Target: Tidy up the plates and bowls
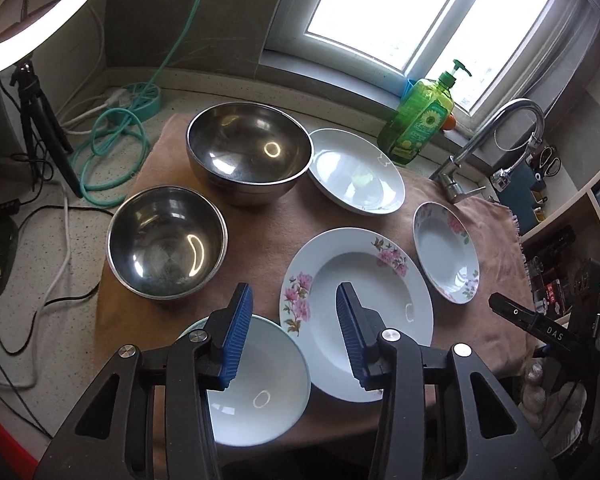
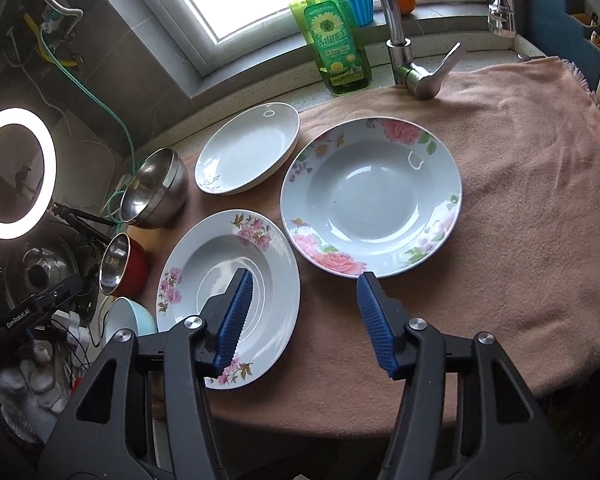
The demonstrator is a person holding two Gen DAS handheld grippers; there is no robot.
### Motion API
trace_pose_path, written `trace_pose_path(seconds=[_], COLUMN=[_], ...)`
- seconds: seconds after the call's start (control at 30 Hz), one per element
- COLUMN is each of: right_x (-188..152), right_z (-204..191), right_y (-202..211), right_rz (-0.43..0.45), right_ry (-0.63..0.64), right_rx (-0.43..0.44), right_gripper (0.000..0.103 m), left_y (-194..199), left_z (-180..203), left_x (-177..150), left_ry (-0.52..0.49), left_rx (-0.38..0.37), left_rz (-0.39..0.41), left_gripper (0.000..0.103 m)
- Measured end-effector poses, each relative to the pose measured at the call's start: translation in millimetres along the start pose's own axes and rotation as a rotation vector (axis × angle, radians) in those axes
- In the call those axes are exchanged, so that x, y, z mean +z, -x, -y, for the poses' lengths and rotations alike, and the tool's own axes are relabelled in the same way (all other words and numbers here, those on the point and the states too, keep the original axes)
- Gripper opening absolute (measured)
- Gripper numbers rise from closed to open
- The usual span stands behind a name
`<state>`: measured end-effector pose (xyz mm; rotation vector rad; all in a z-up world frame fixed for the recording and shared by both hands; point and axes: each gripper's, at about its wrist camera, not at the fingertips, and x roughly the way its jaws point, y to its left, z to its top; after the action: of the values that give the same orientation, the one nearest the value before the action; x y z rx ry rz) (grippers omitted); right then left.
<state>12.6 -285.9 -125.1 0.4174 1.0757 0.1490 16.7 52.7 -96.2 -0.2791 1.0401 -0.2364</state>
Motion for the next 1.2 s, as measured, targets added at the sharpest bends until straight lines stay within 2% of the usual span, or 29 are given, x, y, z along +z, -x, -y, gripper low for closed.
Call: trace_pose_path(seconds=[0.13, 0.27, 0.33, 0.43, 0.97, 1.2], right_x=[-6.4, -9.2, -9.6, -10.2, -11.4, -14.0], right_z=[6.1, 15.5, 17.7, 18.5, 25.4, 28.9], right_y=[-14.2, -32.0, -39.6, -49.4, -76.5, -81.4], right_rz=[-0.061, -0.124, -0.147, -0.171, -0.240, -0.256], right_ry=[-0.023, -0.078, -0.093, -0.107, -0.179, -0.204], right_rx=[0.033, 0.070, 0.084, 0.092, 0.129, 0.144], right_gripper=[0.042, 0.032, 0.029, 0.028, 0.022, 0.017], left_y=[-22.2, -47.3, -60.3, -76.7, -118.0, -127.1], left_z=[6.5, 5.7, 5.6, -0.5, -11.3, -13.9], left_x=[6.8, 16.8, 20.2, 25.5, 43.6, 41.3], left_ry=[-0.019, -0.033, -0.052, -0.032, -0.032, -0.024], left_rx=[-0.058, -0.056, -0.050, -0.049, -0.068, -0.079], left_rz=[-0.104, -0.175, -0.213, -0.263, -0.368, -0.395], left_gripper=[0.041, 0.037, 0.027, 0.026, 0.026, 0.020])
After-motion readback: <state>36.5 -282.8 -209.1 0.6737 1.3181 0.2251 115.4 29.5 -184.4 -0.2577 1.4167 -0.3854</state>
